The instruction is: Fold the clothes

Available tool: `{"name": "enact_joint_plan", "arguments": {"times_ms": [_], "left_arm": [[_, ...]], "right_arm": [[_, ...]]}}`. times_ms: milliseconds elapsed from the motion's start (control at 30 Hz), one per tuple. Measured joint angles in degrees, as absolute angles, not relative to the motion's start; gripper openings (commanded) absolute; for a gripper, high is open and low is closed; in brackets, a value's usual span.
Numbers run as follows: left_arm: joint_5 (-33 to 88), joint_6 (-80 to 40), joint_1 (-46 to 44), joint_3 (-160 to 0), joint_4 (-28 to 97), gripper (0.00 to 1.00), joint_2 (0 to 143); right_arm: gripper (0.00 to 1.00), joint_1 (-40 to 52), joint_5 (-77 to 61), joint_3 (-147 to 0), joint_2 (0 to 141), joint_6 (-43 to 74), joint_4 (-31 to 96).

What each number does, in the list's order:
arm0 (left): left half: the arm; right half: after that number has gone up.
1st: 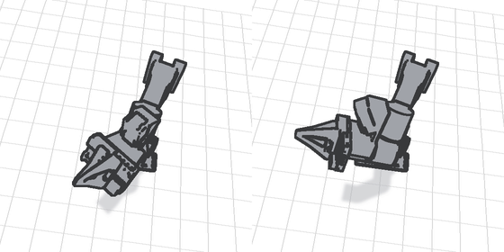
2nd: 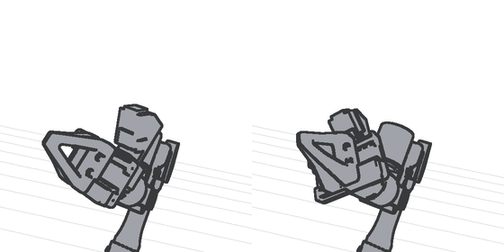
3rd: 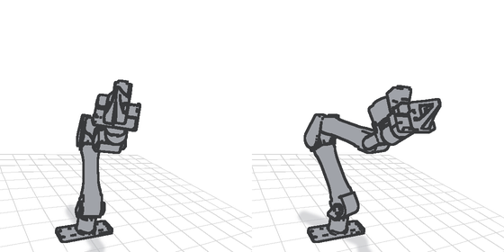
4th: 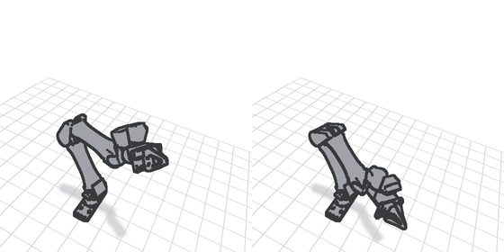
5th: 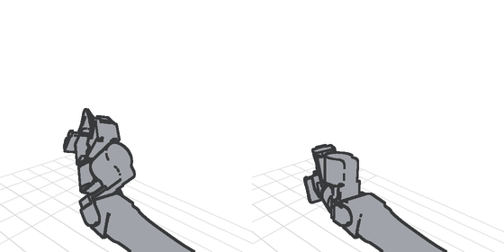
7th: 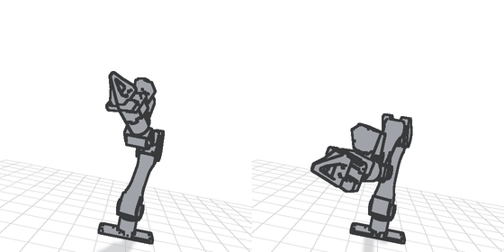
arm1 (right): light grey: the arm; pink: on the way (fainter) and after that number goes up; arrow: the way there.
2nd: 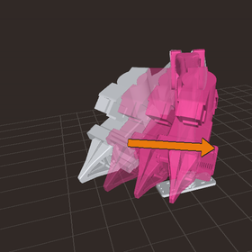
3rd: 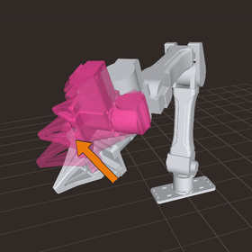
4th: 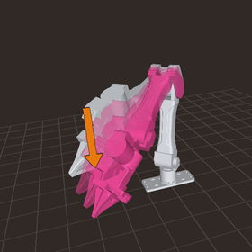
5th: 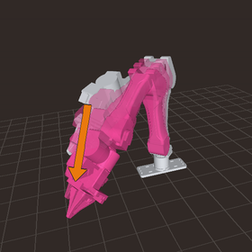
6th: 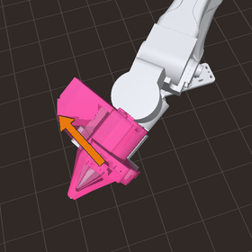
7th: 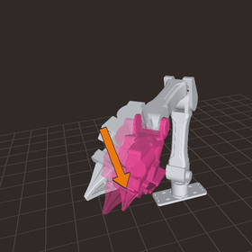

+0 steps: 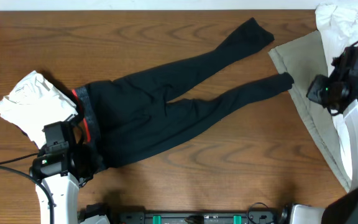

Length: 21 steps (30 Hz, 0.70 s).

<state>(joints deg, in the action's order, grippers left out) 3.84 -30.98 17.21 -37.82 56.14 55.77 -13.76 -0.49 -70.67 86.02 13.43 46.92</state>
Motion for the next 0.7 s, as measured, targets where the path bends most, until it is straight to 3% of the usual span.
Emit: {"name": "enact_joint_plan", "arguments": {"times_ms": [233, 567, 633, 700], "left_arm": [[4.29, -29.67, 17.26, -37.82, 55.77, 0.06, 55.77], [4.32, -29.52, 17.26, -37.82, 55.68, 0.06, 55.77], [4.32, -29.52, 17.26, -37.82, 55.7, 0.06, 55.77], [4.32, -29.52, 17.26, -37.82, 55.7, 0.06, 55.77]], "right_arm": [[0.35, -11.79, -5.93, -70.67, 97.62, 13.15, 33.5], [0.36, -9.54, -7.57, -70.65, 112.84, 15.38, 18.0], [0.32, -9.52, -7.73, -70.65, 114.24, 15.92, 16.43], [0.17, -9.52, -7.77, -70.65, 115.52, 16.12, 15.73]]}}
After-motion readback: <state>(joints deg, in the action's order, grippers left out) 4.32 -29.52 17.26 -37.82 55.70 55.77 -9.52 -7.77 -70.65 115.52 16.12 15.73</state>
